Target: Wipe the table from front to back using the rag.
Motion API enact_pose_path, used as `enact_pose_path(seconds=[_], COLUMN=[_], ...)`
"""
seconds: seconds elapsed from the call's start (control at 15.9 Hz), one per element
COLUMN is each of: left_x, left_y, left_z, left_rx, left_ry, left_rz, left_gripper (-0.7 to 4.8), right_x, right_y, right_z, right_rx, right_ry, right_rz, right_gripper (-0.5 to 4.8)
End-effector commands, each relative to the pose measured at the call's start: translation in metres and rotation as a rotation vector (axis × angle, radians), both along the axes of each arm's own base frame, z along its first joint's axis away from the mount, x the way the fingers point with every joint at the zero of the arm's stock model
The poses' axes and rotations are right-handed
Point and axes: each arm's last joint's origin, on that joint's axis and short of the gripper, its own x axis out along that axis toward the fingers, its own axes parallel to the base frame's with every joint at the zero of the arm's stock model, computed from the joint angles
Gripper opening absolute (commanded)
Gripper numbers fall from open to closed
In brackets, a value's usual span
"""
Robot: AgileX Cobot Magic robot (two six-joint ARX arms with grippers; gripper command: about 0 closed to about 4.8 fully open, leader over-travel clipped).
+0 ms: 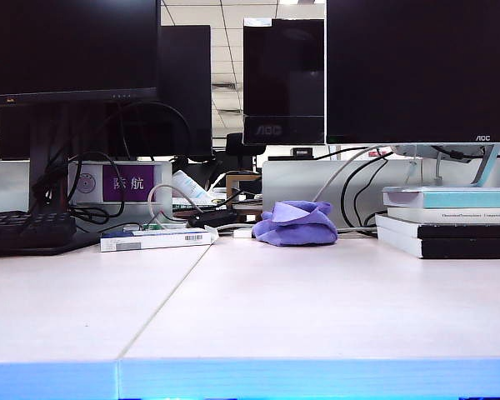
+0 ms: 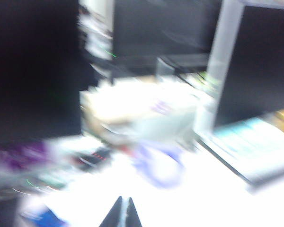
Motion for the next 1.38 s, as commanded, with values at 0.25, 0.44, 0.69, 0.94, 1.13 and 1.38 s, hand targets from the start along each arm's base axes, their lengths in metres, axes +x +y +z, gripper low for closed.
enact_pose_path(seconds=[0.25, 0.44, 0.69, 0.94, 1.13, 1.38], left_x=[0.013, 0.012, 0.012, 0.012, 0.012, 0.012], left_y=[-0.070, -0.073, -0.073, -0.073, -0.073, -0.073], left_z=[-0.010, -0.012, -0.012, -0.012, -0.012, -0.012], left_rx=[0.085, 0.055, 0.056, 0.056, 0.055, 0.055], left_ry=[0.182, 0.215, 0.215, 0.214, 0.215, 0.214], left_rz=[-0.151, -0.162, -0.157, -0.158, -0.164, -0.165], left_gripper=[-0.05, -0.05, -0.05, -0.05, -0.05, -0.05], right_x=[0.049, 0.072, 0.105, 0.139, 0.175, 0.231], right_y=[0.078, 0.100, 0.116, 0.132, 0.147, 0.172], right_z=[-0.027, -0.051, -0.083, -0.127, -0.164, -0.178], right_rx=[-0.146, -0.152, -0.149, -0.136, -0.153, -0.171], right_ry=[0.066, 0.098, 0.087, 0.045, 0.090, 0.086], right_rz=[0.265, 0.390, 0.352, 0.277, 0.196, 0.172], right_gripper=[-0.03, -0.02, -0.02, -0.02, -0.02, -0.02])
